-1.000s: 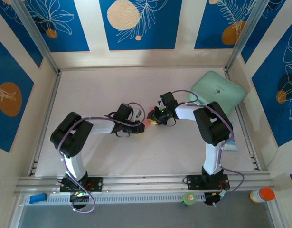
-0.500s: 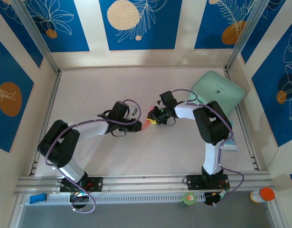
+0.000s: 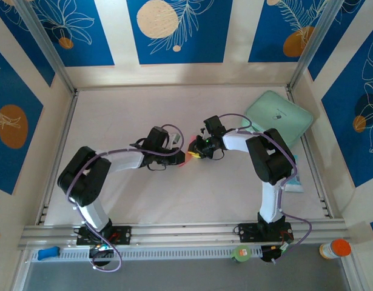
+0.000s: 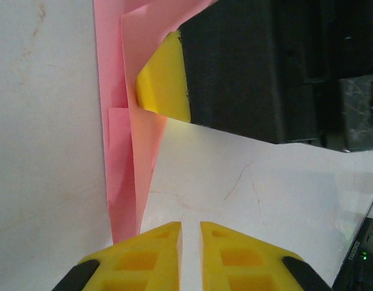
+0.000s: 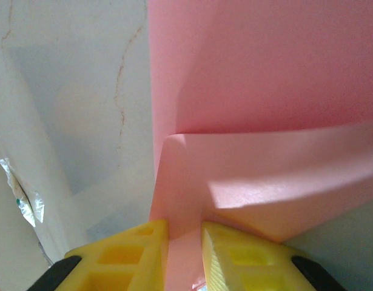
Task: Fold a paper plane with a square sheet of paper (pick it up from the middle)
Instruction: Fold the wing for the fifth time at the center of the table.
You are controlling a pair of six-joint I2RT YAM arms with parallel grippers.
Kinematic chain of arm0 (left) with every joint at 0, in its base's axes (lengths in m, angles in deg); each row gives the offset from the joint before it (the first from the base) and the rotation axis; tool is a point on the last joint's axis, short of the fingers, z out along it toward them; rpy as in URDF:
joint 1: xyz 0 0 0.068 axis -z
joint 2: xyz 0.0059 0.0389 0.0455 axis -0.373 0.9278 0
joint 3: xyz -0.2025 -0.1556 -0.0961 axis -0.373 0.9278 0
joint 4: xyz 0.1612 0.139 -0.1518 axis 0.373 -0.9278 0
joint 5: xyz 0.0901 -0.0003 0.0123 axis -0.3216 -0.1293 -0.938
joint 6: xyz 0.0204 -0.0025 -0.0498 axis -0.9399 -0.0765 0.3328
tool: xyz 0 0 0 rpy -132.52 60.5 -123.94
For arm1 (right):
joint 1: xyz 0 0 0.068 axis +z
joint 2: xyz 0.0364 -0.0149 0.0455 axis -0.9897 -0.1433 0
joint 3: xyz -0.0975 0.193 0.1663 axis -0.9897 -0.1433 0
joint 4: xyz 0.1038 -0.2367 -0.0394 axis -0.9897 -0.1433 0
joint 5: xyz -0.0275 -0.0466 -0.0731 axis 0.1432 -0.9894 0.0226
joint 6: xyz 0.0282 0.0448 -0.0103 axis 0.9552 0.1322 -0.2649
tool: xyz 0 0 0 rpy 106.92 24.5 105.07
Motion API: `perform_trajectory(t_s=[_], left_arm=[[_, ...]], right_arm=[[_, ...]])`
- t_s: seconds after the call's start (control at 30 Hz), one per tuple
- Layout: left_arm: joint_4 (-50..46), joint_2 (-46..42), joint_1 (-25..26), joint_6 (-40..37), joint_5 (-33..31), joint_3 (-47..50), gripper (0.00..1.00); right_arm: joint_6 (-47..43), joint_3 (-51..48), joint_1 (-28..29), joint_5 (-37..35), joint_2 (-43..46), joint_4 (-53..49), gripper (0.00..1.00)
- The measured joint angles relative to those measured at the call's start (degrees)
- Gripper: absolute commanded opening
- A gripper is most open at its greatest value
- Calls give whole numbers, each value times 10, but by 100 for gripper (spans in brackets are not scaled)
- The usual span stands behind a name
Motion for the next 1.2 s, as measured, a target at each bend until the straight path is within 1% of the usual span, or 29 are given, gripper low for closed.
perform_trajectory(t_s=[0.13,0.67,0.9,1.03,1.2], left_arm=[[5,21,3,4,7,-8,15],[13,56,4,16,14,-11,14],[15,56,4,19,14,-10,14],[15,55,4,20,14,-10,16],[-14,17,4,13,6,-10,19]], right_arm=[[0,2,0,0,0,-1,23],[-2,7,0,0,-3,-7,23],[-5,10,0,0,-4,-13,23],[-5,10,0,0,-4,-13,23],[-8,10,0,0,-4,-14,23]])
